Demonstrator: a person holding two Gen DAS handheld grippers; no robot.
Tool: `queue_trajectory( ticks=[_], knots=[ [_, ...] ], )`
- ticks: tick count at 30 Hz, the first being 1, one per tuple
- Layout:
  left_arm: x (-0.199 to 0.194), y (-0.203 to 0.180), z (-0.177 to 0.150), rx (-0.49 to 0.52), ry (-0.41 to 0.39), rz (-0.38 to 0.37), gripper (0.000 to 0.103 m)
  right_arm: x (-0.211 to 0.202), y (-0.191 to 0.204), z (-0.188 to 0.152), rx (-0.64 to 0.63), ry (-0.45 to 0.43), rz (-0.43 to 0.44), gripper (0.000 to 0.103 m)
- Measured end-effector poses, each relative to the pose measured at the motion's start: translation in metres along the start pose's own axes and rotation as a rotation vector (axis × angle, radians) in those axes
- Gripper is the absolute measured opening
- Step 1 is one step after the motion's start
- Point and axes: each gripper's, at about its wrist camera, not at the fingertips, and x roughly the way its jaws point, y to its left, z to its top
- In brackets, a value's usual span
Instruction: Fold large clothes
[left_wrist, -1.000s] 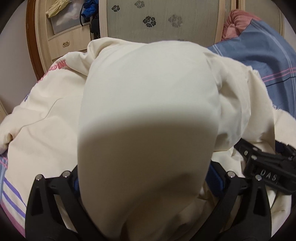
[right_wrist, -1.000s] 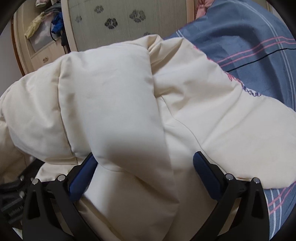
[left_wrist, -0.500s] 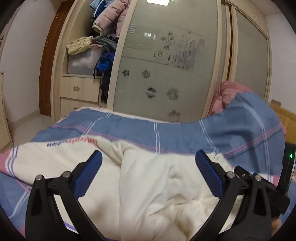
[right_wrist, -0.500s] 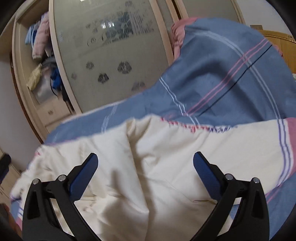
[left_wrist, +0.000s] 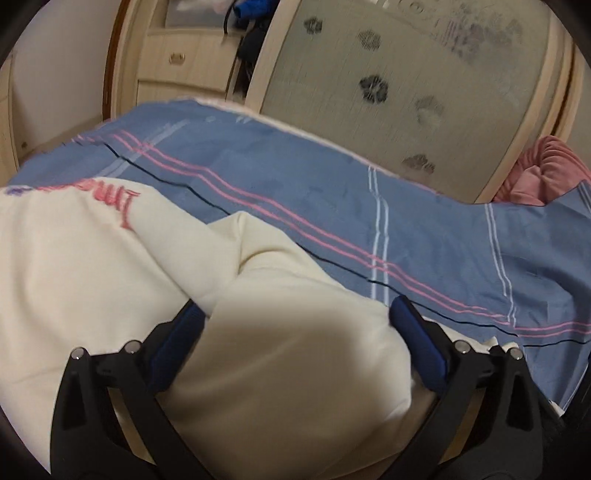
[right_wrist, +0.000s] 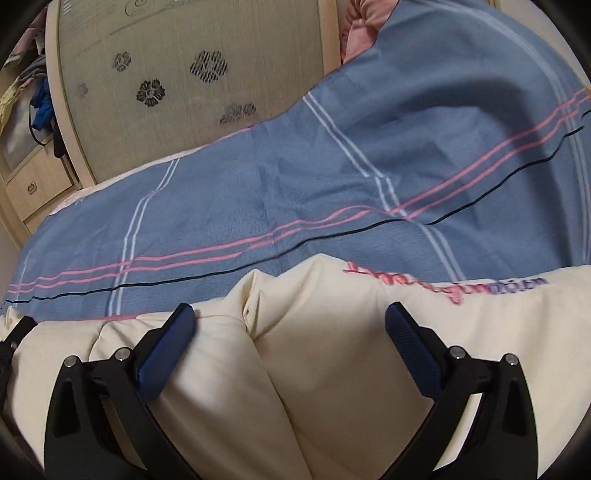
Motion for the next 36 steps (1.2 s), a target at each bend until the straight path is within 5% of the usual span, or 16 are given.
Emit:
queue_trajectory(
  ticks=[5, 11, 13, 16, 19, 22, 26, 31, 36],
  knots=[
    [0.021, -0.004, 0.001, 0.009, 0.027, 0.044, 0.101, 0.015, 0.012, 0.003, -0.036, 0.013, -0.034, 0.102],
    [-0.002, -0.005, 0.003, 0.012, -0.019, 0.024, 0.101, -0.015, 0.003, 0.002, -0.033, -0.046, -0.008, 0.102],
    [-0.029, -0.016, 0.005, 0.074, -0.089, 0.036, 0.101, -0.043, 0.001, 0.008, -0.058, -0.117, 0.015, 0.102],
    [-0.086, -0.062, 0.004, 0.323, -0.156, 0.052, 0.101, -0.085, 0.005, 0.015, -0.109, -0.178, 0.048, 0.102],
    [-0.117, -0.083, -0.024, 0.468, -0.142, 0.145, 0.101, -0.085, 0.021, 0.012, -0.251, -0.026, 0.034, 0.102],
    [-0.090, -0.072, -0.044, 0.444, -0.041, 0.133, 0.101, -0.051, 0.017, -0.002, -0.278, 0.099, 0.067, 0.102],
    [-0.043, -0.053, -0.053, 0.385, -0.001, 0.125, 0.101, -0.002, -0.016, -0.013, -0.033, 0.202, 0.263, 0.102],
    [-0.054, -0.055, -0.051, 0.392, -0.023, 0.128, 0.101, -0.014, 0.004, -0.018, -0.122, 0.123, 0.178, 0.102],
    [-0.125, -0.065, -0.038, 0.366, -0.132, 0.046, 0.101, -0.036, 0.012, -0.008, -0.216, 0.098, 0.110, 0.102]
  ],
)
